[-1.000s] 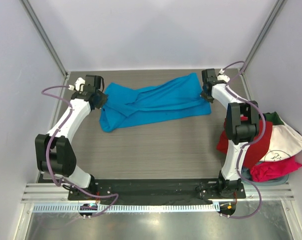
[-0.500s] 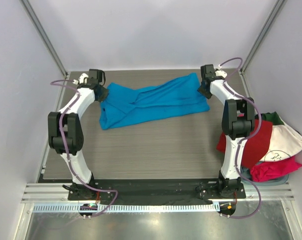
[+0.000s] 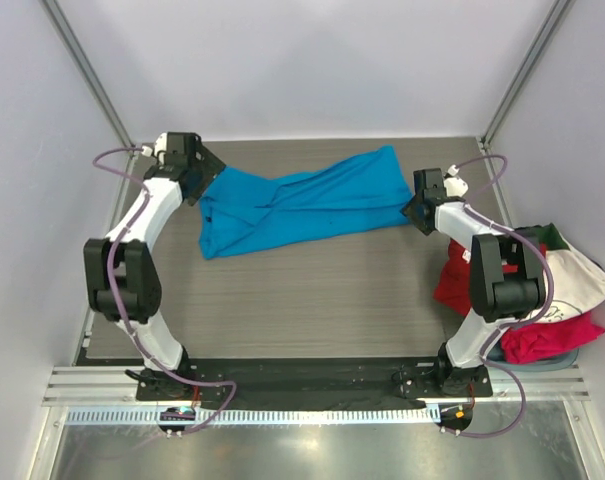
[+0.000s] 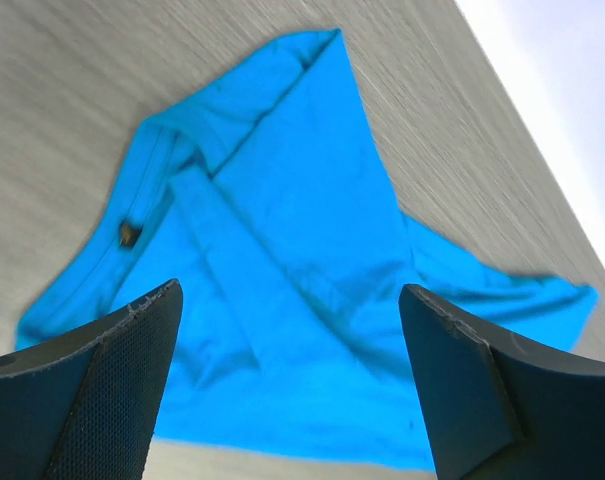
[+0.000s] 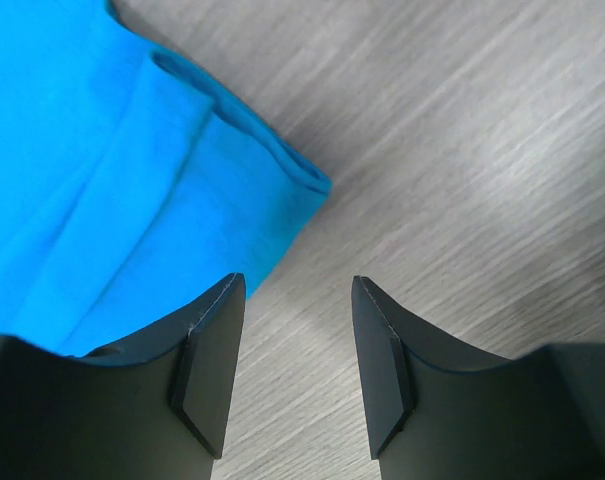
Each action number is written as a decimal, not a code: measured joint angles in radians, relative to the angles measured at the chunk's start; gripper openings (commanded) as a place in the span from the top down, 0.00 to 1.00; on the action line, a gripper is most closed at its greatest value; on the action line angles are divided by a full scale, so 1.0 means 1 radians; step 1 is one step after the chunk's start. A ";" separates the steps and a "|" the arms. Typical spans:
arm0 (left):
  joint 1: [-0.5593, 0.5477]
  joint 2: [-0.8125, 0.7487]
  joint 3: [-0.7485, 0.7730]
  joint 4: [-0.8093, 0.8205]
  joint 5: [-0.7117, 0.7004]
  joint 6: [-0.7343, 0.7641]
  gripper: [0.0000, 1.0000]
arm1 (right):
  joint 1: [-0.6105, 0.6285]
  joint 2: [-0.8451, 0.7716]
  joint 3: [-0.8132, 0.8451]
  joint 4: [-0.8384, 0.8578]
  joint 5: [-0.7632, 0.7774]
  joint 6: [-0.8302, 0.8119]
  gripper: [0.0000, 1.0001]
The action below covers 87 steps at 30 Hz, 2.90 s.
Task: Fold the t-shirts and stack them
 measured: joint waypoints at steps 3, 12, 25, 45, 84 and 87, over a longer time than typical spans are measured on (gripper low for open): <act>0.000 -0.139 -0.107 0.010 0.007 -0.005 0.10 | 0.000 -0.010 -0.049 0.042 -0.005 0.030 0.47; -0.001 -0.399 -0.429 0.055 0.048 -0.062 0.11 | -0.006 0.078 -0.021 0.105 -0.008 0.065 0.44; -0.003 -0.446 -0.615 0.060 0.097 -0.081 0.24 | -0.015 0.132 0.019 0.110 0.034 0.115 0.99; -0.013 -0.320 -0.682 0.143 0.073 0.037 0.61 | -0.019 0.000 -0.109 0.087 0.075 0.112 0.99; -0.015 -0.540 -0.480 -0.163 -0.031 0.032 1.00 | -0.020 -0.206 0.013 -0.124 0.093 0.111 0.99; -0.015 -0.603 -0.611 -0.145 -0.016 0.026 1.00 | -0.020 -0.239 -0.085 -0.122 0.098 0.124 0.99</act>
